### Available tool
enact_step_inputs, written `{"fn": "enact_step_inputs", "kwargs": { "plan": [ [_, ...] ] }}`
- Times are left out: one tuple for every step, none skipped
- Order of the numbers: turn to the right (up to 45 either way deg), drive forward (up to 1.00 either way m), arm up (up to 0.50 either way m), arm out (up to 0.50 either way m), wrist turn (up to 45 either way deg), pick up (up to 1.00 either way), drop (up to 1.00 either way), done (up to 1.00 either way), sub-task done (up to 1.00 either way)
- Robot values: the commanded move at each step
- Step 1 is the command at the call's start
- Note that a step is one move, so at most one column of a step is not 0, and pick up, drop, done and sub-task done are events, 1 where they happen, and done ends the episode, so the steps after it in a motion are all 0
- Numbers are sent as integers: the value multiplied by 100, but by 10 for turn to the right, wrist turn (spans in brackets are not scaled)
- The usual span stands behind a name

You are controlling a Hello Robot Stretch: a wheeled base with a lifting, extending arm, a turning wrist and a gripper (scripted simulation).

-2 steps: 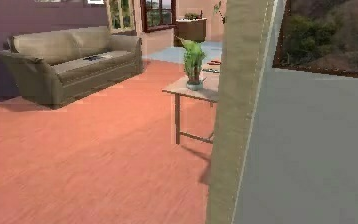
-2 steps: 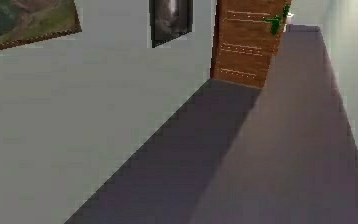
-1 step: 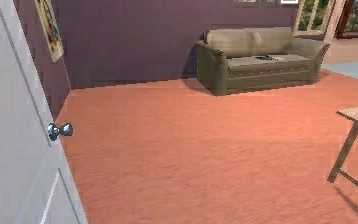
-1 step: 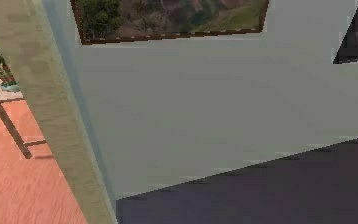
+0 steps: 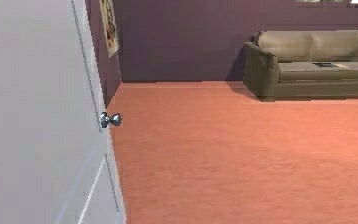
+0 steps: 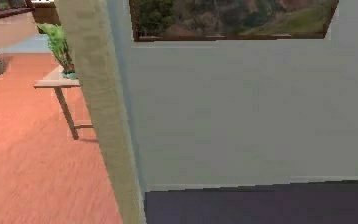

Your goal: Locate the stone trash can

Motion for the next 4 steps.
{"fn": "enact_step_inputs", "kwargs": {
  "plan": [
    [0, 40, 0, 0, 0, 0, 0, 0, 0],
    [450, 0, 0, 0, 0, 0, 0, 0, 0],
    [210, 0, 0, 0, 0, 0, 0, 0, 0],
    [0, 40, 0, 0, 0, 0, 0, 0, 0]
  ]
}}
